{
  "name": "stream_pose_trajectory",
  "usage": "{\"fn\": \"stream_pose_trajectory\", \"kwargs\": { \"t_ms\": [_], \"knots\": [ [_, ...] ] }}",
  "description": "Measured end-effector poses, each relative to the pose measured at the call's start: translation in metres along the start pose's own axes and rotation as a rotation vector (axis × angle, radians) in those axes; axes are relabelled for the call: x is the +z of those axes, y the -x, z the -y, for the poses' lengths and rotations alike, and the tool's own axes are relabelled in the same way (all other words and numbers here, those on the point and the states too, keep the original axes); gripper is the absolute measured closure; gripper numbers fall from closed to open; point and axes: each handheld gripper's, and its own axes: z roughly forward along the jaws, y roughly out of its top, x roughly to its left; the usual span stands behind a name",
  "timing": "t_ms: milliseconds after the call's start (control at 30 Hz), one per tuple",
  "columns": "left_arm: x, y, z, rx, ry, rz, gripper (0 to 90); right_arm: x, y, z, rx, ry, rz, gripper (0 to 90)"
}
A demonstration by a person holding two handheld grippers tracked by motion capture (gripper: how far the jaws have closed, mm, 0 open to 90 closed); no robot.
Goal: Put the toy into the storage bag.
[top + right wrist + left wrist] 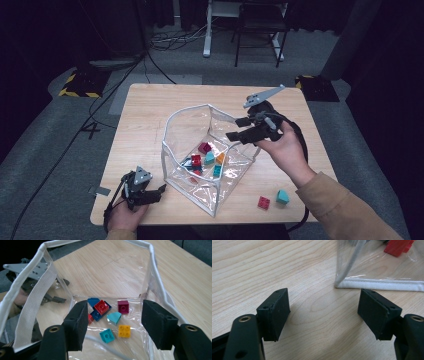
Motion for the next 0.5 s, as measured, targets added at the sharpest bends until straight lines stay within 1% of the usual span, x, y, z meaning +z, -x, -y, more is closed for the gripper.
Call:
{"fn": "stream_pose_trajectory", "kwargs": {
  "t_ms": [33, 67, 100, 133, 167, 200, 267, 300, 367, 400, 433, 500],
  "knots": [
    [0.0, 0.0, 0.0, 0.001, -0.001, 0.0, 26.1, 0.0, 0.0, 0.0, 0.0, 0.0, 0.0, 38.8],
    [0.0, 0.0, 0.0, 0.001, -0.001, 0.0, 26.0, -0.01, 0.001, 0.006, 0.001, 0.014, 0.005, 38.9],
    [0.0, 0.0, 0.0, 0.0, 0.0, 0.0, 26.0, -0.01, 0.001, 0.006, 0.001, 0.014, 0.005, 38.9],
    [0.0, 0.0, 0.0, 0.001, -0.001, 0.0, 26.1, -0.014, 0.001, 0.009, 0.003, 0.023, 0.008, 38.9],
    [0.0, 0.0, 0.0, 0.001, -0.001, 0.0, 26.1, -0.024, 0.002, 0.014, 0.004, 0.035, 0.015, 38.9],
    [0.0, 0.0, 0.0, 0.001, -0.001, 0.0, 26.1, -0.024, 0.002, 0.014, 0.004, 0.035, 0.015, 38.9],
    [0.0, 0.0, 0.0, 0.001, 0.0, 0.0, 26.1, -0.033, 0.003, 0.021, 0.005, 0.044, 0.02, 38.8],
    [0.0, 0.0, 0.0, 0.001, -0.001, 0.0, 26.0, -0.04, 0.003, 0.027, 0.005, 0.052, 0.023, 38.7],
    [0.0, 0.0, 0.0, 0.001, 0.0, 0.0, 26.1, -0.043, 0.003, 0.03, 0.006, 0.055, 0.025, 38.6],
    [0.0, 0.0, 0.0, 0.0, 0.0, 0.0, 26.0, -0.049, 0.004, 0.038, 0.011, 0.056, 0.032, 38.2],
    [0.0, 0.0, 0.0, 0.0, 0.0, 0.0, 26.1, -0.049, 0.004, 0.038, 0.011, 0.056, 0.032, 38.2],
    [0.0, 0.0, 0.0, 0.001, 0.0, 0.0, 26.1, -0.055, 0.006, 0.047, 0.02, 0.064, 0.039, 38.1]
  ]
}}
